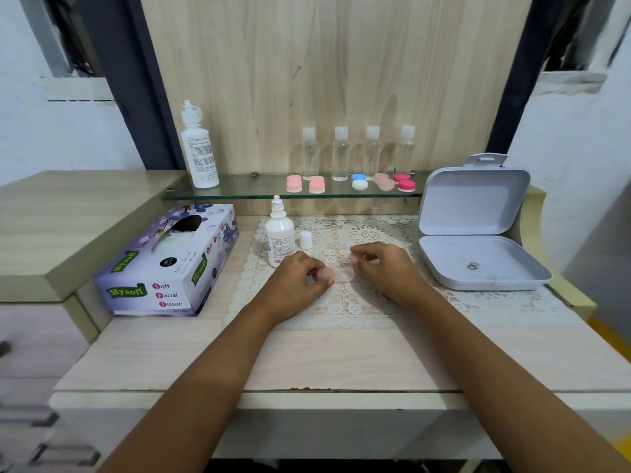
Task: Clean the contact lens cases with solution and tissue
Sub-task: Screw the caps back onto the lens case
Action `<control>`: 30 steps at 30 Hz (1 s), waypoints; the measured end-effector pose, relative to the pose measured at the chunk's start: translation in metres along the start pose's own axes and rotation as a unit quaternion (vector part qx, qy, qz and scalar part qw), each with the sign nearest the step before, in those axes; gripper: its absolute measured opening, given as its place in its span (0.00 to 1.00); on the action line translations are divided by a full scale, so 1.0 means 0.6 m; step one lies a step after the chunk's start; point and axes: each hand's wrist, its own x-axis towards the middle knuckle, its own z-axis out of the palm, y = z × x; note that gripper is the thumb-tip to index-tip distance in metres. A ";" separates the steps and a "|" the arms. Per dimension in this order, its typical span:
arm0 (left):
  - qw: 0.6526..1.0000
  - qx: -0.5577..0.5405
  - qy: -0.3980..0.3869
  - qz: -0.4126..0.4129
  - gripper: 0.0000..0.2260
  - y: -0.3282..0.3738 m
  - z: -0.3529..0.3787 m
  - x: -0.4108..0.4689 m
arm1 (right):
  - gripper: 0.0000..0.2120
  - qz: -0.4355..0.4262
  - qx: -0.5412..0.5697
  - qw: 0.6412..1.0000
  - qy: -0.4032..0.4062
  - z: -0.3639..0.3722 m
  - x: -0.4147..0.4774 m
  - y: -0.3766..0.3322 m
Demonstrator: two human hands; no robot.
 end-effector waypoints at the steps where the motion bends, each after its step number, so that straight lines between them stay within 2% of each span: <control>1: 1.000 0.001 0.000 0.002 0.10 0.000 0.000 0.000 | 0.14 -0.010 0.016 1.000 -0.004 0.000 -0.003 -0.004; 6: 1.000 0.000 0.001 0.004 0.10 0.001 0.000 0.000 | 0.14 -0.019 0.043 0.999 -0.017 0.013 -0.022 -0.009; 13: 1.000 0.001 -0.003 0.008 0.11 -0.001 -0.001 -0.001 | 0.13 -0.081 -0.028 0.996 -0.020 0.014 -0.024 -0.005; 19: 1.000 0.003 -0.002 0.016 0.10 0.000 0.000 0.000 | 0.11 -0.169 -0.085 0.981 -0.032 0.014 -0.021 -0.002; 24: 1.000 0.006 -0.004 0.012 0.11 0.000 0.000 0.000 | 0.12 -0.107 -0.067 0.992 -0.010 0.018 -0.018 -0.002; 30: 1.000 0.008 -0.007 0.009 0.12 -0.001 0.001 0.002 | 0.19 -0.049 -0.029 0.998 -0.014 0.020 -0.019 -0.004</control>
